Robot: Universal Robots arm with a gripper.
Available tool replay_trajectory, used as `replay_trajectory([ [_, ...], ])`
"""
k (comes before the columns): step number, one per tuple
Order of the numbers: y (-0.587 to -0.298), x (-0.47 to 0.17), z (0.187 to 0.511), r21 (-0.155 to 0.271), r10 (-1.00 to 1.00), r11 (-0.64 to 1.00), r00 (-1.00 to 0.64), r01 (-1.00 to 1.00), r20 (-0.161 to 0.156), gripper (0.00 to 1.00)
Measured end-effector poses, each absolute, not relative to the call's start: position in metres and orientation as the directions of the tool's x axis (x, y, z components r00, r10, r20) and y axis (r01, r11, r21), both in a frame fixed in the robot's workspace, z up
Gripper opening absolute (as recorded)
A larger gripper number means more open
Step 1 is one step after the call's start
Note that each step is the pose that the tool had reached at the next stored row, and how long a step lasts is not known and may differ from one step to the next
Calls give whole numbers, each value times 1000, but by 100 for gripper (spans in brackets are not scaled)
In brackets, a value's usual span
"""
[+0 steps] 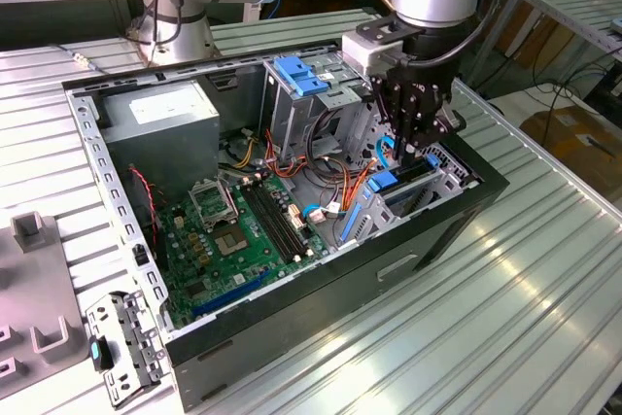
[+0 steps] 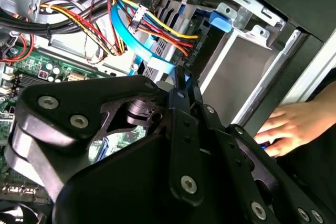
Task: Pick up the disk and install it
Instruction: 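Insert the second disk wire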
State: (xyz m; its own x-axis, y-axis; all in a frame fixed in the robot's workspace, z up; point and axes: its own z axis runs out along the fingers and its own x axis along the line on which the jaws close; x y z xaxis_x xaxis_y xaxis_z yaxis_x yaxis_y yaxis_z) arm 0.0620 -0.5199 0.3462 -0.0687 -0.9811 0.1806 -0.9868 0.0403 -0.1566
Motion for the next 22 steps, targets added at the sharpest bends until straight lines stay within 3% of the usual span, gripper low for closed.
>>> replay_trajectory([
  [4, -531, 62, 345, -159, -987, 46, -69, -986, 147, 16],
  [8, -533, 62, 346, -159, -993, 55, -70, -986, 93, 16],
  [22, -538, 62, 344, -159, -993, 55, -70, -986, 91, 16],
])
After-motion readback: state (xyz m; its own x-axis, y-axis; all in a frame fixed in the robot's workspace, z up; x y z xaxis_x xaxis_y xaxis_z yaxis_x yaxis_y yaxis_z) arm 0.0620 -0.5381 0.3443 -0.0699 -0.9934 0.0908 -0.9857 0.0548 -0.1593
